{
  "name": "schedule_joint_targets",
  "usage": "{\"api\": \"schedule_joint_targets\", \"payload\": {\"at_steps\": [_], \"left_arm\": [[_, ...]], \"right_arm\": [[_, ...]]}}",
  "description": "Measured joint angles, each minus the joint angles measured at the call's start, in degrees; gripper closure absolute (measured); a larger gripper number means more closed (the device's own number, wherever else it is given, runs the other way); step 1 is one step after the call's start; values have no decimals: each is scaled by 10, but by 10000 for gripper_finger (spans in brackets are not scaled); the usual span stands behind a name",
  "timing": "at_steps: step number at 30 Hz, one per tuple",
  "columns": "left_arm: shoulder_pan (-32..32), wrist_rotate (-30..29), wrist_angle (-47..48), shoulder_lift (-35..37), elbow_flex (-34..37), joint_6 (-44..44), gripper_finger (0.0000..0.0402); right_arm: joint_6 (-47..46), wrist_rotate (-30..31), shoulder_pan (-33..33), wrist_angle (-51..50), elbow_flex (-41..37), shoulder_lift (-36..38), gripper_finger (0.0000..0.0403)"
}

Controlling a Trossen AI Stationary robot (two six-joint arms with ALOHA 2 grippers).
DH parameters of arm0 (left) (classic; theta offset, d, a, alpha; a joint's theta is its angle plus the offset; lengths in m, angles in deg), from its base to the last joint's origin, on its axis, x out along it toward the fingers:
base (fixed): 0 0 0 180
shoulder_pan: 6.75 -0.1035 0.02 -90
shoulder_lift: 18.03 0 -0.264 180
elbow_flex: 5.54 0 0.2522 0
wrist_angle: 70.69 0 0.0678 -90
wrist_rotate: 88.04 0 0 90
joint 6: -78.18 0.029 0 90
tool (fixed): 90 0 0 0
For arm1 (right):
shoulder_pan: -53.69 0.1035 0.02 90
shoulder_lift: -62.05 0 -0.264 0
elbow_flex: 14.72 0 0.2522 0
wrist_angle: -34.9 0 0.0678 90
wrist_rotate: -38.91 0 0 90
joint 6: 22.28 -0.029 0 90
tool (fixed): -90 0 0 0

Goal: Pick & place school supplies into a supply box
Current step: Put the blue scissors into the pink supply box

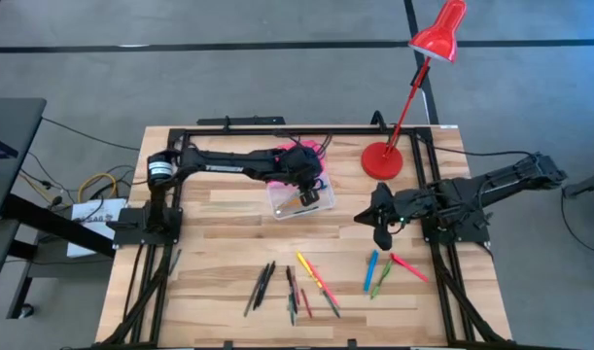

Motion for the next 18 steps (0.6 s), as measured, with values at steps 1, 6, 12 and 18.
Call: {"api": "schedule_joint_targets", "payload": {"at_steps": [1,6,12,18], "left_arm": [[0,1,14,-5,-5,7,327],[0,13,46,-22,-27,34,326],[1,51,91,-45,-53,47,313],[5,33,94,-47,-60,54,278]], "right_arm": [[0,0,2,2,0,-7,390],[-1,-1,10,25,0,-39,387],[-5,-2,10,30,0,-58,387],[-11,-2,11,30,0,-56,386]]}}
